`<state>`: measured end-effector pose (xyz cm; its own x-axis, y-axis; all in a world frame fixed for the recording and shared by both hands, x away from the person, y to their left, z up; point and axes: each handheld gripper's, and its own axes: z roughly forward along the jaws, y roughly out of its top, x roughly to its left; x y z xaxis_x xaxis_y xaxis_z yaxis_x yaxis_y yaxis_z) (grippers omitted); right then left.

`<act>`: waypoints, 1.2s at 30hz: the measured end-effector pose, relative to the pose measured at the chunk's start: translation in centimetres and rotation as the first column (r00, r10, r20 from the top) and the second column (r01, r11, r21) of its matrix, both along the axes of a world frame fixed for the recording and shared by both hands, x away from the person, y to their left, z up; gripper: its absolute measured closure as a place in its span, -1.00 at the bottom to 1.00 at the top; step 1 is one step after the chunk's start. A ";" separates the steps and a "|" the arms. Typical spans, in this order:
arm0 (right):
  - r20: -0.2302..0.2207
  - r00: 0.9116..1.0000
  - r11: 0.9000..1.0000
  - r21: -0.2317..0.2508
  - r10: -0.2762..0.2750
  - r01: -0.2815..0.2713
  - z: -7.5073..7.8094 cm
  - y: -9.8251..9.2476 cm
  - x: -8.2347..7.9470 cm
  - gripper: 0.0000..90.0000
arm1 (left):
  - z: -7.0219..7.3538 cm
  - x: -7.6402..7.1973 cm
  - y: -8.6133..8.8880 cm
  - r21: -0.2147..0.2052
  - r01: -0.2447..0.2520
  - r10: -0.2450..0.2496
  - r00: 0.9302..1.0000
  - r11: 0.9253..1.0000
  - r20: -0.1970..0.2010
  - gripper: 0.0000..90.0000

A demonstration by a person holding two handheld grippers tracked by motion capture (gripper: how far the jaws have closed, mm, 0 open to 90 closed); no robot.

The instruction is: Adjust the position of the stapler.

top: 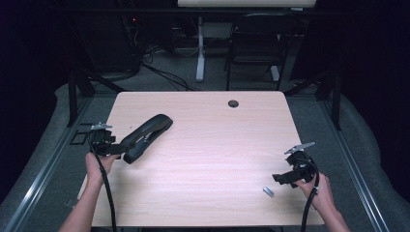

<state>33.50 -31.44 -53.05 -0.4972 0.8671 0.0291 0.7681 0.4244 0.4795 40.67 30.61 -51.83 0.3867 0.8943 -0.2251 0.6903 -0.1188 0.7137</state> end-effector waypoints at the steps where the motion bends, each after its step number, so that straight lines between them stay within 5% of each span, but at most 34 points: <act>1: 0.000 1.000 1.000 0.000 0.000 0.000 0.0 0.0 0.0 -0.96 | 0.0 0.0 0.0 0.000 0.000 0.000 1.000 1.000 0.000 -0.86; 20: -0.008 1.000 1.000 -0.003 0.002 -0.002 -0.2 0.1 0.1 -0.95 | -0.1 0.5 -0.9 0.050 0.058 -0.059 0.998 0.997 0.017 0.13; 36: -0.012 1.000 1.000 -0.005 0.005 -0.005 -0.2 0.1 0.0 -0.94 | 0.0 0.1 -1.3 0.067 0.080 -0.081 0.997 0.995 0.014 0.22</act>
